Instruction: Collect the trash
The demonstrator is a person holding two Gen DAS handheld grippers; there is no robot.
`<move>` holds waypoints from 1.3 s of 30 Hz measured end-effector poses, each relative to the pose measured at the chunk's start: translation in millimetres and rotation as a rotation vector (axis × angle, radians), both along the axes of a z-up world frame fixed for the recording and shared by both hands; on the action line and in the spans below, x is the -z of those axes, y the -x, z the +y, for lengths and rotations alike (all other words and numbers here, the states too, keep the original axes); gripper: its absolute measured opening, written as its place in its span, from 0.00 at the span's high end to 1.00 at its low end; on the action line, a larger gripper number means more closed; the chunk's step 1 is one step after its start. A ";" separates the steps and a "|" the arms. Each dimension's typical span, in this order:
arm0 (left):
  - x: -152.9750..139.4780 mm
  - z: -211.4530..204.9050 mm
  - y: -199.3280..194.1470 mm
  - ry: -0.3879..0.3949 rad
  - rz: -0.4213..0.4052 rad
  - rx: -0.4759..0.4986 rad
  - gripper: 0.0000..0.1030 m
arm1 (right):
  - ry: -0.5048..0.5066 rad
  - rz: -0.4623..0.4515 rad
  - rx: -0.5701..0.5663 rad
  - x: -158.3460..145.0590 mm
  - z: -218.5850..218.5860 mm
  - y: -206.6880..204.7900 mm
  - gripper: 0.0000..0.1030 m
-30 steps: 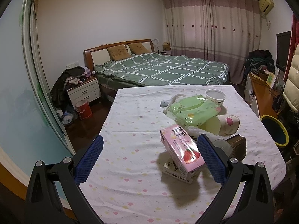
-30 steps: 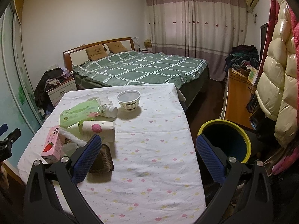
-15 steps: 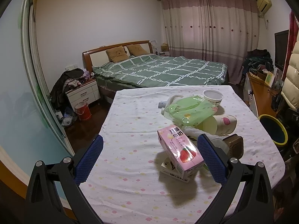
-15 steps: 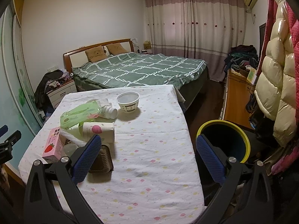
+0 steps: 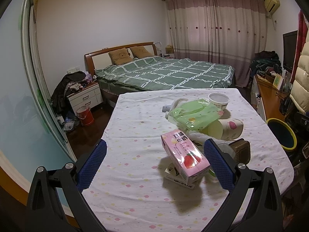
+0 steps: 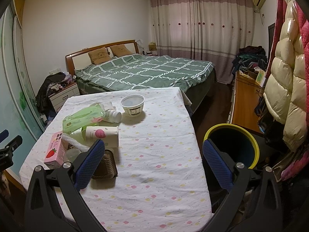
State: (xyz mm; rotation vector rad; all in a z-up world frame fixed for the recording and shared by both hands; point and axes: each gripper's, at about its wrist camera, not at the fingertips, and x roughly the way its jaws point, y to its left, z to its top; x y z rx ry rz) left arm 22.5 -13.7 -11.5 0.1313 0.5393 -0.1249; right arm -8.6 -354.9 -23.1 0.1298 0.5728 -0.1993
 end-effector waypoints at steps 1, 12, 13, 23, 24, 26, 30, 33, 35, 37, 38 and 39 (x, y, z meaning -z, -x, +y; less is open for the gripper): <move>0.0 0.0 0.1 0.000 0.000 0.000 0.04 | 0.000 0.000 0.000 0.0 0.0 -0.1 0.06; -1.0 -1.4 2.1 0.000 -0.002 0.000 0.04 | -0.004 0.009 -0.009 3.0 2.0 -1.6 0.06; -0.9 -1.7 1.7 -0.001 -0.003 0.000 0.04 | -0.005 0.011 -0.011 3.6 1.9 -3.1 0.06; 5.4 17.3 -10.4 -0.023 -0.002 -0.070 0.04 | -0.073 0.043 -0.163 5.5 16.6 -69.0 0.06; 6.2 19.1 -13.0 -0.027 -0.003 -0.076 0.04 | -0.084 0.048 -0.191 4.3 22.0 -81.8 0.06; 8.1 22.0 -18.6 -0.031 -0.003 -0.081 0.04 | -0.090 0.062 -0.233 4.1 33.8 -105.2 0.06; 14.6 25.8 -31.3 -0.044 0.004 -0.090 0.04 | -0.093 0.128 -0.314 10.1 64.4 -158.1 0.08; 19.9 27.7 -40.6 -0.053 0.015 -0.088 0.04 | -0.118 0.207 -0.339 23.6 78.1 -195.1 0.09; 22.9 27.7 -45.7 -0.055 0.021 -0.085 0.04 | -0.158 0.270 -0.352 34.5 80.3 -214.1 0.09; 25.5 26.7 -50.0 -0.054 0.027 -0.080 0.04 | -0.200 0.321 -0.354 45.7 79.8 -228.8 0.09; 27.0 26.1 -53.1 -0.053 0.031 -0.077 0.04 | -0.222 0.345 -0.348 51.3 78.4 -235.9 0.09; 28.4 26.1 -55.4 -0.052 0.033 -0.075 0.04 | -0.234 0.362 -0.345 54.4 77.1 -240.3 0.09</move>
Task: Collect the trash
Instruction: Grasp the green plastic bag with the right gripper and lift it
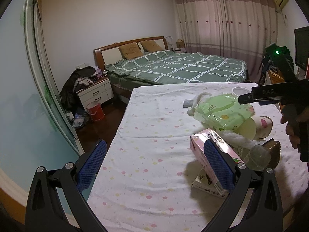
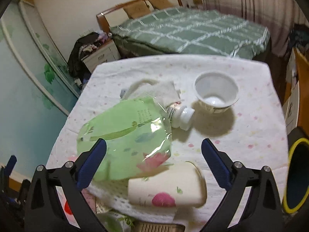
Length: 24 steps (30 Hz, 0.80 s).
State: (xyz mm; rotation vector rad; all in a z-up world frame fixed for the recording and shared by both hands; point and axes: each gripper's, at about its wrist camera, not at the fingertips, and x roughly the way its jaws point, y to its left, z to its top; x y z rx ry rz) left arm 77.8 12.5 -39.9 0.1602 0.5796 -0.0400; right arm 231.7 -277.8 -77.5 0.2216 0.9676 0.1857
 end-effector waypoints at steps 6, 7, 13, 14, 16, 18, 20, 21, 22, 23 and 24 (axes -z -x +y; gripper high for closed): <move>10.9 -1.9 -12.4 0.010 0.023 0.010 0.04 | -0.066 0.071 -0.021 14.3 -1.5 -6.0 0.12; 12.1 -2.3 -13.9 0.011 0.026 0.013 0.04 | -0.067 0.068 -0.023 14.0 -0.3 -5.3 0.25; 15.1 -4.4 -16.8 0.013 0.031 0.024 0.04 | -0.087 0.035 -0.019 8.9 2.1 0.6 0.77; 15.0 -4.2 -17.6 0.014 0.029 0.023 0.04 | -0.098 0.024 -0.016 7.1 1.5 2.2 0.80; 14.4 -3.6 -17.2 0.015 0.025 0.022 0.04 | -0.113 -0.007 -0.004 0.3 -2.6 7.0 0.85; 13.3 -3.6 -16.5 0.015 0.021 0.022 0.04 | -0.121 -0.045 0.008 -9.2 -6.2 14.1 0.87; 12.5 -4.4 -15.7 0.016 0.018 0.025 0.04 | -0.137 -0.084 0.017 -20.6 -11.1 21.1 0.89; 12.6 -4.7 -14.7 0.017 0.017 0.026 0.04 | -0.148 -0.107 0.022 -28.0 -14.1 26.0 0.89; 11.8 -5.6 -13.1 0.018 0.016 0.028 0.04 | -0.159 -0.129 0.025 -35.6 -17.2 31.2 0.89; 11.4 -6.9 -11.9 0.019 0.016 0.032 0.04 | -0.167 -0.150 0.028 -42.1 -20.2 36.4 0.89; 10.6 -8.5 -10.1 0.020 0.015 0.036 0.04 | -0.168 -0.169 0.033 -48.6 -21.4 40.1 0.89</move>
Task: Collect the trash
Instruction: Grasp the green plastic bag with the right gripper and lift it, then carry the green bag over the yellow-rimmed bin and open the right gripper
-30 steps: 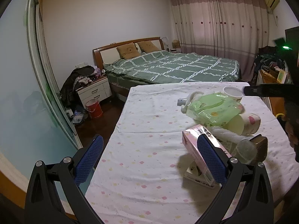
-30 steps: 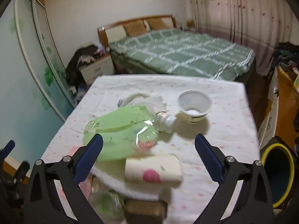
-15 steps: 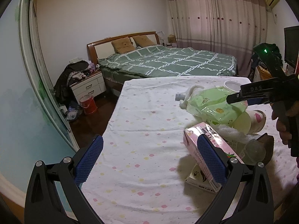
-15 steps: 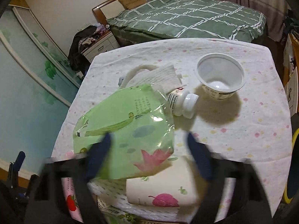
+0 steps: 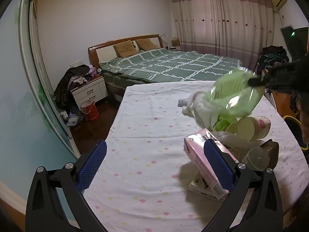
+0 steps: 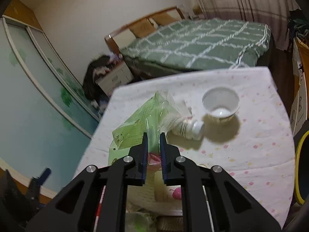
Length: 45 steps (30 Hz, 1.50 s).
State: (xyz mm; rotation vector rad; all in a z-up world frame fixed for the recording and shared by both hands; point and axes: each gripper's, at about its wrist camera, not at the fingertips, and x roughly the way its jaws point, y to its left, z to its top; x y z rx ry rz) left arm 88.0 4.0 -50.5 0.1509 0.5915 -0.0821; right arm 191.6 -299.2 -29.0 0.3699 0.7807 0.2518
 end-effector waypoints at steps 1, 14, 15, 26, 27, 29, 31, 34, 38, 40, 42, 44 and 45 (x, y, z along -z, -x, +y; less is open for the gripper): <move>-0.7 -1.2 0.8 0.001 0.000 0.005 0.04 | 0.001 -0.017 0.007 -5.3 -2.8 4.5 0.89; -6.9 -41.1 7.8 0.015 0.002 0.120 0.04 | 0.182 -0.101 0.528 -13.4 -167.1 101.7 0.89; -6.0 -44.5 7.2 0.017 0.007 0.129 0.04 | 0.191 -0.090 0.567 -9.1 -179.8 106.9 0.89; 6.8 -78.5 1.9 -0.013 0.058 0.156 0.04 | 0.290 0.170 0.884 99.6 -299.5 134.2 0.88; 7.1 -80.5 3.1 -0.018 0.058 0.161 0.04 | 0.291 0.187 0.892 108.0 -303.2 134.3 0.86; 8.1 -84.0 4.5 -0.027 0.060 0.170 0.04 | 0.292 0.233 0.905 126.1 -312.5 131.4 0.84; 8.2 -85.4 6.4 -0.035 0.063 0.174 0.04 | 0.296 0.260 0.908 134.9 -319.1 123.5 0.82; 8.3 -85.8 8.1 -0.037 0.071 0.174 0.04 | 0.323 0.292 0.915 146.5 -325.3 118.0 0.65; 10.8 -85.2 8.0 -0.046 0.080 0.158 0.04 | 0.357 0.286 0.932 149.9 -328.9 119.1 0.37; 13.6 -83.7 6.8 -0.049 0.089 0.147 0.04 | 0.372 0.272 0.939 146.0 -326.3 123.5 0.36; 18.4 -81.4 3.1 -0.046 0.105 0.125 0.04 | 0.362 0.253 0.929 141.3 -323.5 127.3 0.36; 24.2 -77.9 -2.2 -0.036 0.129 0.101 0.04 | 0.368 0.234 0.915 135.8 -316.2 130.3 0.35; 26.9 -76.8 -3.4 -0.033 0.141 0.095 0.04 | 0.372 0.230 0.908 133.1 -313.3 130.2 0.34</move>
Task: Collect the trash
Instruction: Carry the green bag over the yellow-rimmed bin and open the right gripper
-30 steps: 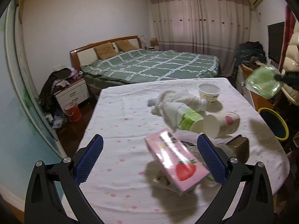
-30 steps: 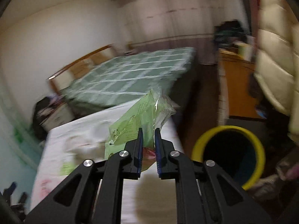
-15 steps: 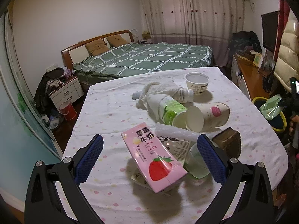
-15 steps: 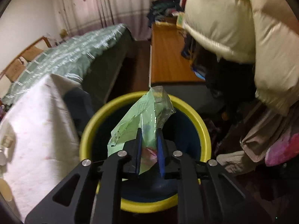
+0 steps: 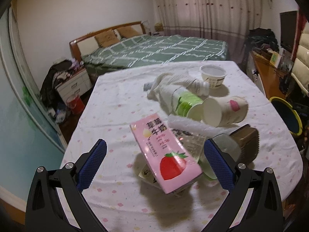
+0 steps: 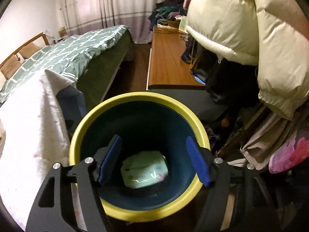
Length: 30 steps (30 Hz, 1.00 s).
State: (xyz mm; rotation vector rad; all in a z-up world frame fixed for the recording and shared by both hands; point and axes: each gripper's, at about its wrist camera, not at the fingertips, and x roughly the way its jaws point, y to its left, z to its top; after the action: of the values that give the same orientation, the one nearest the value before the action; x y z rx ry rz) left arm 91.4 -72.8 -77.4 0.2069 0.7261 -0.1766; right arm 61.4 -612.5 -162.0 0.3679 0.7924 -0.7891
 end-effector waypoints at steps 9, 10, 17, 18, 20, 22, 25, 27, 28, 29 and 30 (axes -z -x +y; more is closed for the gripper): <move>15.9 12.6 6.2 0.044 0.054 0.009 0.09 | -0.015 -0.031 -0.062 -9.2 19.4 -0.3 0.34; 16.6 12.3 7.5 0.043 0.053 0.014 0.09 | -0.015 -0.032 -0.067 -9.5 21.2 -0.9 0.34; 19.4 7.9 24.1 0.035 0.045 0.070 0.09 | -0.013 -0.041 -0.094 -16.0 31.7 -4.0 0.34; 20.7 7.1 25.0 0.033 0.046 0.073 0.09 | -0.012 -0.044 -0.097 -17.3 32.8 -4.1 0.34; 24.4 5.0 23.6 0.030 0.052 0.073 0.09 | -0.013 -0.050 -0.101 -18.7 34.9 -3.7 0.34; 28.1 4.4 20.3 0.037 0.062 0.063 0.09 | -0.014 -0.054 -0.107 -19.7 37.4 -3.1 0.34; 31.8 4.0 15.5 0.050 0.067 0.053 0.09 | -0.008 -0.052 -0.113 -19.9 39.8 -2.8 0.34; 34.2 1.5 12.6 0.042 0.060 0.043 0.11 | -0.010 -0.051 -0.115 -19.7 39.4 -2.6 0.34; 35.1 0.7 12.2 0.042 0.058 0.041 0.21 | -0.013 -0.052 -0.115 -19.3 38.9 -2.0 0.34; 36.5 0.5 10.9 0.047 0.063 0.045 0.29 | -0.015 -0.052 -0.114 -18.9 38.3 -1.0 0.34; 38.2 0.7 9.2 0.057 0.070 0.051 0.34 | -0.017 -0.053 -0.115 -18.8 37.5 -0.6 0.34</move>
State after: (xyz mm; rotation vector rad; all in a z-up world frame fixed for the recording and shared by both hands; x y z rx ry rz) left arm 82.2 -72.1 -115.6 0.1655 0.7852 -0.2537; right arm 62.0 -575.0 -143.2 0.3536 0.7641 -0.6631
